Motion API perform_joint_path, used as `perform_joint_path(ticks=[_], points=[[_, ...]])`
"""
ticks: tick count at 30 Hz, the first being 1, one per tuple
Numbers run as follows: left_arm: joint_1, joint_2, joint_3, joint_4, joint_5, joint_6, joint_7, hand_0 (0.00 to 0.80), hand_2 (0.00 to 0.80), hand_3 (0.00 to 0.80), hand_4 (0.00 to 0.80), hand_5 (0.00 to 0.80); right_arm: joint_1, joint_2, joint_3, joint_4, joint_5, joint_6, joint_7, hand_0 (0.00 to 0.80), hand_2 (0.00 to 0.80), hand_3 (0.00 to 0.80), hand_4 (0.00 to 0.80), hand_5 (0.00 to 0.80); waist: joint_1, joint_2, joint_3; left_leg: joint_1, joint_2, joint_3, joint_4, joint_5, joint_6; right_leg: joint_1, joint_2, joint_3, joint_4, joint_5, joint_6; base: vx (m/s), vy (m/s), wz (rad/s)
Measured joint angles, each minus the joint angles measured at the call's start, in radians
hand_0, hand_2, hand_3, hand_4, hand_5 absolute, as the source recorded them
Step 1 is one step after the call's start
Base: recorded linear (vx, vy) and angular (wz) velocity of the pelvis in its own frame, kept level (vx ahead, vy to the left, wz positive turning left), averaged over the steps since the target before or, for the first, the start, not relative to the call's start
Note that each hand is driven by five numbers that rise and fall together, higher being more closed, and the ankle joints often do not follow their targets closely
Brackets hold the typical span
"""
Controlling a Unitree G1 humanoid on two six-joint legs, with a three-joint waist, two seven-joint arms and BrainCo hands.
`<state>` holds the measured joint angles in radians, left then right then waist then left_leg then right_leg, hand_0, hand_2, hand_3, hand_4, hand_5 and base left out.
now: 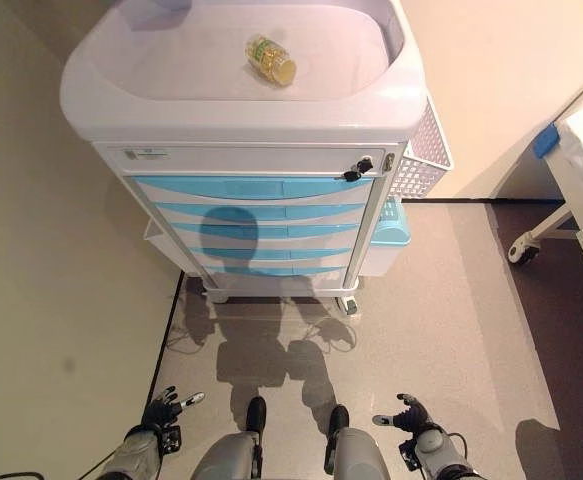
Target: Open the drawer and pick up the medicine
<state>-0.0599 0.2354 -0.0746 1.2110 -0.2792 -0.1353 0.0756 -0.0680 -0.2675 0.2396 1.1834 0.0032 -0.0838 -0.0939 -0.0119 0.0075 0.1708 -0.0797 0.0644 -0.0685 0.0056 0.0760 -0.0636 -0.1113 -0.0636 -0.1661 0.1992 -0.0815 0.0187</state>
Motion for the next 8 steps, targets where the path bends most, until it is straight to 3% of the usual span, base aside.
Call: perform_joint_path(ticks=[2,8], points=[[0.045,-0.003,-0.012,0.013,0.047,0.006,-0.012,0.0,0.0,0.0,0.0,0.0,0.053,0.019,-0.013,0.003,0.056,-0.002,0.022,0.0,0.0,0.0,0.0,0.0,0.001,-0.005,-0.068,0.009,0.005,0.001,-0.014,-0.008,-0.011,0.02,0.01,-0.007,-0.015,-0.011,-0.003,0.089,0.0,0.06],[0.095,-0.016,-0.03,0.032,0.111,0.018,-0.04,0.0,0.0,0.0,0.0,0.0,0.078,0.023,-0.036,0.011,0.161,-0.002,0.075,0.0,0.0,0.0,0.0,0.0,0.0,-0.003,-0.09,0.071,0.01,0.005,-0.021,-0.012,-0.014,0.082,0.017,-0.008,-0.046,-0.013,-0.003,0.063,0.005,0.01]])
